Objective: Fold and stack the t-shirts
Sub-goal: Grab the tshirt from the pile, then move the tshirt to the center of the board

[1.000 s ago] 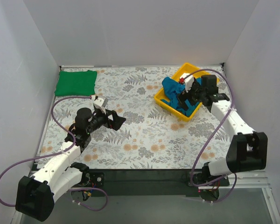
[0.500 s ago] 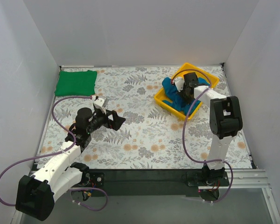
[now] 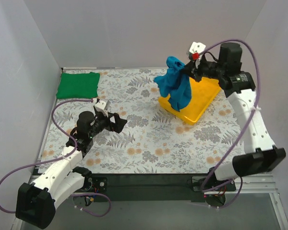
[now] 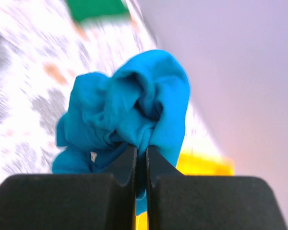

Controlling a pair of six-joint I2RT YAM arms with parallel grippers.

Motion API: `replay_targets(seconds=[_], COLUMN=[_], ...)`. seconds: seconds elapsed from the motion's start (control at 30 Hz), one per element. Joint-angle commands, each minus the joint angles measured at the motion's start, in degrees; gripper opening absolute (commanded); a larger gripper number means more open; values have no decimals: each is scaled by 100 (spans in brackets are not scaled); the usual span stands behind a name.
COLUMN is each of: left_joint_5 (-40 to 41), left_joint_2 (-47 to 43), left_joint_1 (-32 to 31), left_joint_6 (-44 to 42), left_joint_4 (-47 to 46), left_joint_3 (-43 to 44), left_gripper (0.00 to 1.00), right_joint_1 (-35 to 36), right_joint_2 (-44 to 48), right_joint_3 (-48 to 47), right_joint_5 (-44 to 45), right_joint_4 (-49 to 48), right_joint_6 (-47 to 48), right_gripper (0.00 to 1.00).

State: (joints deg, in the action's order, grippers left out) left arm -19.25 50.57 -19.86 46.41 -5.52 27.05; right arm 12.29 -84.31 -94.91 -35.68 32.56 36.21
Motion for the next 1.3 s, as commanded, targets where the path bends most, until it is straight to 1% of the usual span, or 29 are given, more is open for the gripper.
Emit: replay_targets(seconds=[0.0,0.03,0.1,0.27,0.4,0.57,0.67,0.77,0.8,0.83,0.87,0.9,0.93,0.97,1.0,1.03,1.07,1.1,1.13,1.17,1.23,1.27], left_joint_5=[726,938,1473,2037,2048,2021,1995,1977,1969,1968,1968,1960,1951,1951,1942,1933,1933,1933,1933,1933,1749,1697], left_joint_2=[-292,-432,-582,-917,-908,-899,-899,-899,-899,-917,-917,-926,-943,-943,-952,-952,-970,-970,-987,-987,-987,-987], left_joint_1=[-10,-18,-18,-10,-18,-18,-18,-18,-18,-18,-18,-18,-18,-18,-18,-18,-10,-18,-18,-18,-18,-18], left_joint_6=[-185,-194,-203,-185,-176,-168,-168,-176,-185,-177,-185,-185,-185,-194,-194,-194,-203,-203,-203,-203,-203,-194], left_joint_4=[86,95,86,7,7,25,25,25,25,25,25,33,33,25,33,33,42,42,42,42,33,33], left_joint_3=[222,196,143,29,29,46,46,46,55,55,64,55,55,64,64,64,64,64,64,81,81,81], left_gripper=[91,91,91,92,92,92,92,92,92,92,92,92,92,93,92,93,92,93,92,92,93,92], right_joint_1=[176,316,422,738,932,1493,1732,1838,1864,1890,1925,1943,1952,1952,1943,1917,1700,1506,1260,771,224,142], right_joint_2=[345,415,512,635,723,776,724,627,592,574,565,565,574,591,618,705,758,880,951,995,1153,1215], right_joint_3=[-387,-388,-309,69,674,1711,1958,1994,2047,2082,2143,2283,2380,2459,2556,2757,2872,2960,3039,3197,3417,3670], right_joint_5=[-2625,-2924,-2971,-2541,-2392,-1539,-1109,-757,-704,-573,-502,-414,-126,103,401,717,1164,1247,1239,1056,836,835], right_joint_4=[427,418,410,348,85,-56,-100,-135,-144,-136,-144,-144,-144,-179,-232,-310,-529,-635,-723,-837,-943,-1057], right_joint_6=[-43,-165,-193,-158,-316,-61,53,80,123,158,193,298,378,439,475,449,370,135,-16,-182,-596,-684], right_gripper=[1,1,1,1,1,1,1,2,4,11,15,24,51,65,74,87,90,92,93,93,93,93])
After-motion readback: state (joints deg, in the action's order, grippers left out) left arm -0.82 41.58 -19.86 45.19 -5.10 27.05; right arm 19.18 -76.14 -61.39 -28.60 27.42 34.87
